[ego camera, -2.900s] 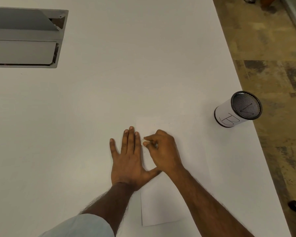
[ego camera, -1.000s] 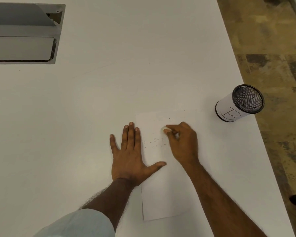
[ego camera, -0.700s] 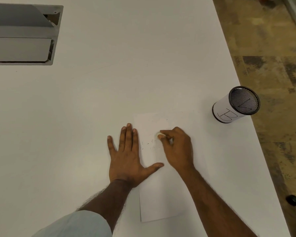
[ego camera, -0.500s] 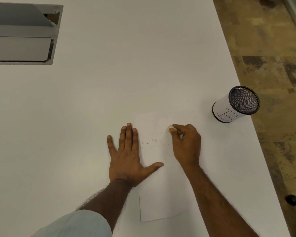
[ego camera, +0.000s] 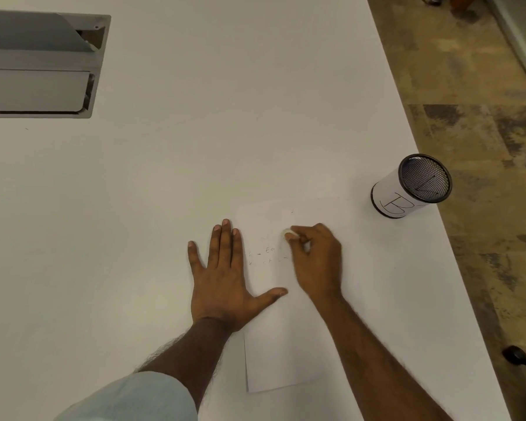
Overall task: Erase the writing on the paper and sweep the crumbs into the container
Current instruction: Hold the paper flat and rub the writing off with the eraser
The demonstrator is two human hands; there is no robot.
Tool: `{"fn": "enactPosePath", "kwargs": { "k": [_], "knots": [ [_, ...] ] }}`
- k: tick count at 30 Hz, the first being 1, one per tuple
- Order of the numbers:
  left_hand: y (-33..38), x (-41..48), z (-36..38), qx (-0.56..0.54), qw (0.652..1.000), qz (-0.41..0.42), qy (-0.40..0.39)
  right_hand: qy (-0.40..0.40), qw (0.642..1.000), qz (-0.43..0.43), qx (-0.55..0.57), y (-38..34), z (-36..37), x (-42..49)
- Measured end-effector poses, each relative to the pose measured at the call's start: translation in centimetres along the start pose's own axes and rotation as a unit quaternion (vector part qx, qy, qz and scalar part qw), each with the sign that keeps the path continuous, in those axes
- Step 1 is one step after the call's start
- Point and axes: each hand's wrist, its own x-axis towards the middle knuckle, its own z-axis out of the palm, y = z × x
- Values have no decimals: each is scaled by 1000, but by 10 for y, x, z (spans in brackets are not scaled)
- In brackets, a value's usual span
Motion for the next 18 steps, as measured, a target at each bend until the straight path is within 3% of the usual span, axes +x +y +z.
{"fn": "enactPosePath", "kwargs": {
  "k": [4, 9, 14, 18],
  "knots": [
    [0, 1, 1, -2, 1000, 1, 1, -61, 998, -20, -7, -10, 15, -15],
    [0, 1, 2, 7, 1000, -7, -2, 57, 998, 31, -16, 6, -4, 4],
    [0, 1, 1, 2, 1000, -1, 5, -52, 998, -27, -4, -13, 20, -13],
    [-1, 2, 4, 6, 1000, 5, 9, -50, 999, -18, -6, -9, 24, -14]
  ]
}}
